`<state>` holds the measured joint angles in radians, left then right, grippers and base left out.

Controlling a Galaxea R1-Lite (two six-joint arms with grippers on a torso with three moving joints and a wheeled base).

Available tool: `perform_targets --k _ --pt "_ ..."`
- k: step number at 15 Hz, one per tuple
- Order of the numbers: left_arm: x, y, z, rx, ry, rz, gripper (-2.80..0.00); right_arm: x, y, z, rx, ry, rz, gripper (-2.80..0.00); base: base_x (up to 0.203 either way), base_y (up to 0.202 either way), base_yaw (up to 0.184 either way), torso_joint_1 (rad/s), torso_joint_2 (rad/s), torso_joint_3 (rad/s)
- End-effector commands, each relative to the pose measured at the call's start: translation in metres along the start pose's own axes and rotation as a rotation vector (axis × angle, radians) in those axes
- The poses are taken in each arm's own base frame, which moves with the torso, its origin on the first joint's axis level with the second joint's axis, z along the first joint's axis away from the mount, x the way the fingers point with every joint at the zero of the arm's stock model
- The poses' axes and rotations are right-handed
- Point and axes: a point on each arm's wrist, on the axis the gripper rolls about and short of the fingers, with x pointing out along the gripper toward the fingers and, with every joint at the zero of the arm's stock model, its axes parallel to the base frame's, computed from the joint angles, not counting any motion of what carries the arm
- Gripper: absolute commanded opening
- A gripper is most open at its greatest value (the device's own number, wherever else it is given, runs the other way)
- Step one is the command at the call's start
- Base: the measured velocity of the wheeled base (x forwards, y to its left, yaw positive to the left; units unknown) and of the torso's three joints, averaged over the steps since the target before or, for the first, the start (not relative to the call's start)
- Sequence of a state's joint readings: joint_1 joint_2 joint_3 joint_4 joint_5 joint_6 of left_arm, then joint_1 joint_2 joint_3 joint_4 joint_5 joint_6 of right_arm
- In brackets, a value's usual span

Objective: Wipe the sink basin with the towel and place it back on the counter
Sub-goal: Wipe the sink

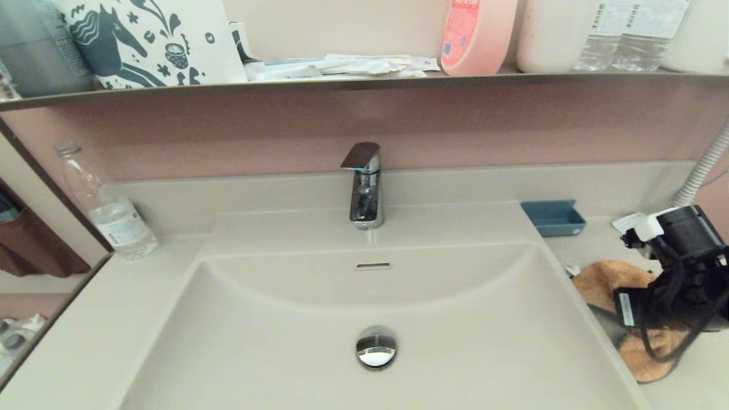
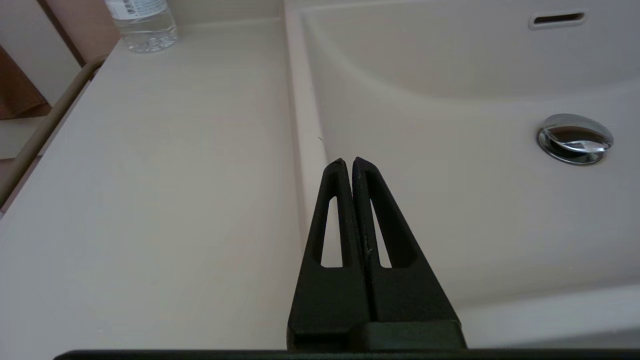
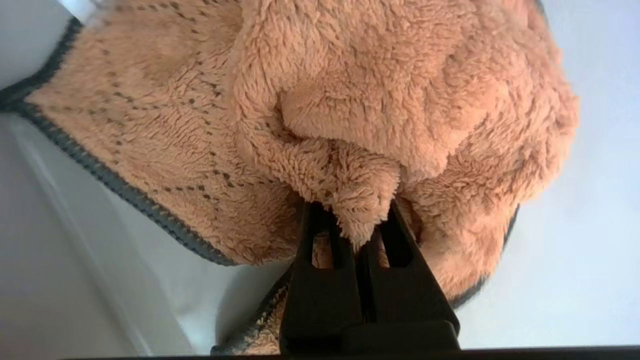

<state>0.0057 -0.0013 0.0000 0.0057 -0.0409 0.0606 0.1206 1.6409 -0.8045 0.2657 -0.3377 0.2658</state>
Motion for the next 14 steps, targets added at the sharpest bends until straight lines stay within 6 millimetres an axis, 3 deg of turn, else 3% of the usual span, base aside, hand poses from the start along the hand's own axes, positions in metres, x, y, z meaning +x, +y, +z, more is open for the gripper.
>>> perform_targets --k 1,5,7,10,14 --pt "0.000 0.000 0.000 0.001 0.002 0.000 -2.80 -0.021 -0.012 -0.015 0.001 -0.042 0.007 -2.80 0.000 0.000 0.000 0.000 0.00 0.000" --pt "0.000 0.000 0.000 0.001 0.002 0.000 -2.80 -0.045 -0.030 -0.049 -0.069 0.008 -0.006 -2.80 0.000 0.000 0.000 0.000 0.00 0.000" --pt "0.000 0.000 0.000 0.001 0.002 0.000 -2.80 -0.050 -0.034 -0.053 -0.074 0.015 -0.016 -2.80 0.000 0.000 0.000 0.000 0.00 0.000" --pt "0.000 0.000 0.000 0.001 0.002 0.001 -2.80 -0.034 -0.031 -0.043 -0.064 0.046 -0.035 -2.80 0.000 0.000 0.000 0.000 0.00 0.000" --pt "0.000 0.000 0.000 0.001 0.002 0.000 -2.80 0.008 -0.017 -0.001 -0.009 0.019 -0.046 -2.80 0.000 0.000 0.000 0.000 0.00 0.000"
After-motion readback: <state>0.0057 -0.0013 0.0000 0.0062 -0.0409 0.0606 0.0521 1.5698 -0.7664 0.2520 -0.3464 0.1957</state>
